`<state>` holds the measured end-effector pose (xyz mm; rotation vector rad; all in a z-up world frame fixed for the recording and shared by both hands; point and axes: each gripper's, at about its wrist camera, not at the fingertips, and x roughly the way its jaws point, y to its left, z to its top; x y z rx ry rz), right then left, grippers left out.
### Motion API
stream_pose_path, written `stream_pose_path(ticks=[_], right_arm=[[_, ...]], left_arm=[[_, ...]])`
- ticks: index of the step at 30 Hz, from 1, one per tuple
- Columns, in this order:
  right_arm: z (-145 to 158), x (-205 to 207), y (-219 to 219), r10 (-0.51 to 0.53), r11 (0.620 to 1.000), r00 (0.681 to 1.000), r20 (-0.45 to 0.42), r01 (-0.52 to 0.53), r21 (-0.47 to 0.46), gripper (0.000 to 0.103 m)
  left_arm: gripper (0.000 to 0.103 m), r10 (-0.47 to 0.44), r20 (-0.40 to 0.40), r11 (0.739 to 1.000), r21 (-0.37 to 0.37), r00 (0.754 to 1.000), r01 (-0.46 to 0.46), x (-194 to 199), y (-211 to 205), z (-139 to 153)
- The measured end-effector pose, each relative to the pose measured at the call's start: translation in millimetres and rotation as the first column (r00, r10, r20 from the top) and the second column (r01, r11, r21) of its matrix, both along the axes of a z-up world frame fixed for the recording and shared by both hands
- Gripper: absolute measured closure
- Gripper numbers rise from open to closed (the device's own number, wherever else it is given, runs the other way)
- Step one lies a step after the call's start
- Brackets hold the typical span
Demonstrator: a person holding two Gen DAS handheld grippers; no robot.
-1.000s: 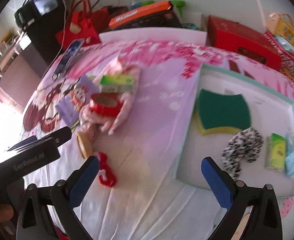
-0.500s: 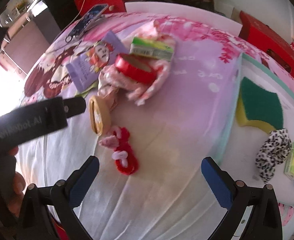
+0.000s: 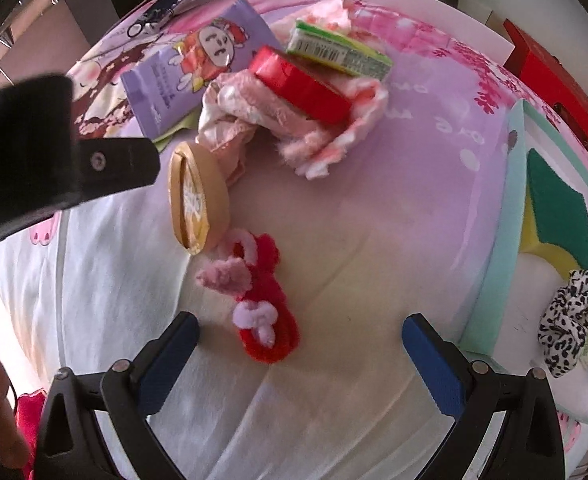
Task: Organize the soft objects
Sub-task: 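Grasp the pink-red toy with the right tool while the left tool grasps the round tin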
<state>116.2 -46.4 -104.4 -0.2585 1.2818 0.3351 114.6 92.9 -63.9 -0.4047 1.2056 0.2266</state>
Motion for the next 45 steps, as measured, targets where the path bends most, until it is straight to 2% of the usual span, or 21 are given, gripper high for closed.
stream_pose_path(ticks=[4, 7, 10, 15, 23, 27, 37, 39, 41, 45], right_arm=[[-1, 0, -1, -0.010, 1.000, 1.000, 0.005, 0.010, 0.016, 0.002], [1, 0, -6, -0.025, 0.999, 1.000, 0.014, 0.025, 0.025, 0.010], [5, 0, -10, -0.039, 0.999, 0.999, 0.026, 0.038, 0.036, 0.022], [12, 2, -20, -0.052, 0.996, 0.998, 0.030, 0.050, 0.071, 0.051], [25, 7, -23, -0.054, 0.989, 0.998, 0.037, 0.049, 0.139, 0.075], [28, 10, -25, -0.060, 0.987, 0.997, 0.039, 0.053, 0.154, 0.076], [49, 17, -75, -0.214, 0.957, 0.973, 0.081, 0.193, 0.215, 0.076], [54, 18, -81, -0.241, 0.949, 0.966, 0.094, 0.215, 0.229, 0.076], [58, 15, -90, -0.268, 0.942, 0.957, 0.109, 0.237, 0.239, 0.076], [61, 16, -96, -0.298, 0.932, 0.948, 0.114, 0.263, 0.248, 0.076]], left_arm=[[0.000, 0.015, 0.002, 1.000, -0.015, 1.000, -0.015, -1, 3, 0], [0.000, 0.031, 0.006, 0.999, -0.021, 0.999, -0.031, -2, 6, 1], [0.000, 0.037, 0.012, 0.999, -0.036, 0.999, -0.036, -3, 7, 2], [0.000, 0.038, 0.023, 0.997, -0.074, 0.999, -0.036, -2, 5, 4], [0.000, 0.033, 0.044, 0.989, -0.147, 0.999, -0.026, -3, 0, 6], [0.000, 0.015, 0.043, 0.982, -0.190, 0.999, -0.006, -1, -5, 4], [0.001, -0.026, 0.047, 0.978, -0.208, 0.999, 0.035, 4, -18, 5], [0.003, -0.043, 0.050, 0.978, -0.204, 0.998, 0.052, 6, -21, 4], [0.016, -0.064, 0.047, 0.978, -0.194, 0.997, 0.072, 8, -27, 3], [0.023, -0.102, 0.028, 0.976, -0.191, 0.994, 0.105, 11, -35, -3]])
